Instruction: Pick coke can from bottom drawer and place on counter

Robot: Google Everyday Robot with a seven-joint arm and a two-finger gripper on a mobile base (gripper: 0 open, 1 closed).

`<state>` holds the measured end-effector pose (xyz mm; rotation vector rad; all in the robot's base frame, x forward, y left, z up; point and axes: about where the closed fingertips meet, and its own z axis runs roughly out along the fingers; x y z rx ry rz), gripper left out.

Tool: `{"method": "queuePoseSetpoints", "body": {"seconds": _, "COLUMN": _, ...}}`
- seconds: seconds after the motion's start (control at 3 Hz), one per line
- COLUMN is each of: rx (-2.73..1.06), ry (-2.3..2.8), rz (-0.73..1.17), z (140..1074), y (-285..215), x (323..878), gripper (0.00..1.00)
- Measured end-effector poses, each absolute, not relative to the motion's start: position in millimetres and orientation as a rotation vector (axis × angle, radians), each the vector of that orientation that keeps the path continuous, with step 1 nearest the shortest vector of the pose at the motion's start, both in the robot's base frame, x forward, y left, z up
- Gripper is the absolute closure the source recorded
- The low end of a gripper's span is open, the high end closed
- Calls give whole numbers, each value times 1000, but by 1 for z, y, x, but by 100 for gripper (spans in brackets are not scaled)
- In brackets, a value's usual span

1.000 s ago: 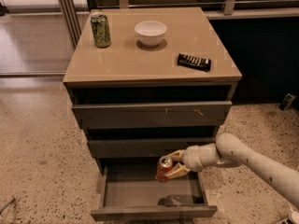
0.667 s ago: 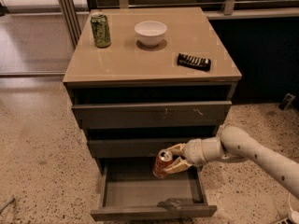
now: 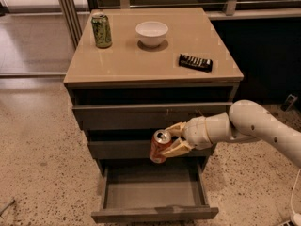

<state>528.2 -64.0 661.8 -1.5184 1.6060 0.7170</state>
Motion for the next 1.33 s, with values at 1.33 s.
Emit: {"method": "queuePoseSetpoints", "body": {"seconds": 1.33, "rx": -1434, "ry": 1692, "rz": 749, "z": 833, "y": -89, "x": 553, "gripper": 100}}
